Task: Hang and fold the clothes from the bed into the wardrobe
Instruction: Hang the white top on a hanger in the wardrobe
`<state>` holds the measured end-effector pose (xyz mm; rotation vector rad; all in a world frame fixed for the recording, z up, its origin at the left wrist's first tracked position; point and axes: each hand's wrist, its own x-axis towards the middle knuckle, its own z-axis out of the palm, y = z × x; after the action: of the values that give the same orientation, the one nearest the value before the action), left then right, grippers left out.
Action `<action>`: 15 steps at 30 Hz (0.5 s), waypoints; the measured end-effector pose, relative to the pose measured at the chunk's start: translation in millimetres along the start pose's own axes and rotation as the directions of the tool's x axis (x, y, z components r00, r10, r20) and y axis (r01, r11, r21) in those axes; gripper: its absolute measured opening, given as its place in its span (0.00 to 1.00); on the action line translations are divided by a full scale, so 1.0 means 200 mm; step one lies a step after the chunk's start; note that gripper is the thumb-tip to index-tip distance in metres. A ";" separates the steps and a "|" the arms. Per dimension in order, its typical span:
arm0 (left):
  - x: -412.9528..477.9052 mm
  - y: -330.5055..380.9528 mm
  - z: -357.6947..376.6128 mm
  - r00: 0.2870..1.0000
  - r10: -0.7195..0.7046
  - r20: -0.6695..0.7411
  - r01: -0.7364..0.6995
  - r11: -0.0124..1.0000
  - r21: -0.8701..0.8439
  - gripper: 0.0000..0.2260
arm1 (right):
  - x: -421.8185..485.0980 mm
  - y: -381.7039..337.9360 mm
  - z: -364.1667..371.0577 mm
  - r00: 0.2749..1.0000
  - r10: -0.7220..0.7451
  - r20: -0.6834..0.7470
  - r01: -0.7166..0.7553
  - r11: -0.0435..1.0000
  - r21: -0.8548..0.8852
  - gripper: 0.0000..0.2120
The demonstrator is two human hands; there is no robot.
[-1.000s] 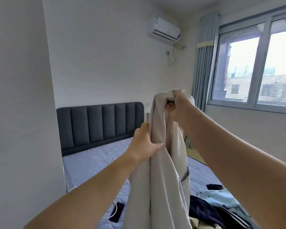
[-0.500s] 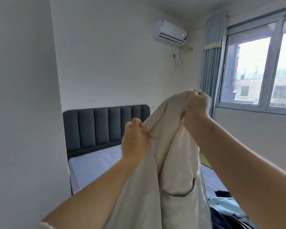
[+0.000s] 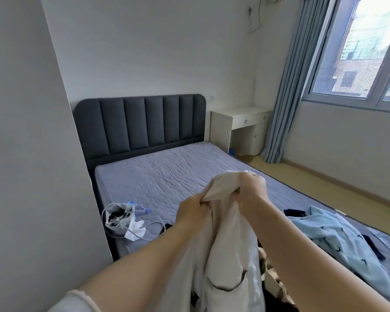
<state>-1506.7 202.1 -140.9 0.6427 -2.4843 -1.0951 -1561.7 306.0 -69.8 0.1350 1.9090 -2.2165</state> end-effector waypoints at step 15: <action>-0.05 0.05 -0.77 0.955 0.288 0.074 -0.283 0.957 -0.069 0.08 | -0.07 0.18 0.25 0.816 -0.345 0.465 0.572 0.601 -0.559 0.05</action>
<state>-1426.0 121.6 -35.2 0.2139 -2.5045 -1.0946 -1537.2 253.3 -93.6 -0.8853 2.6116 -1.4377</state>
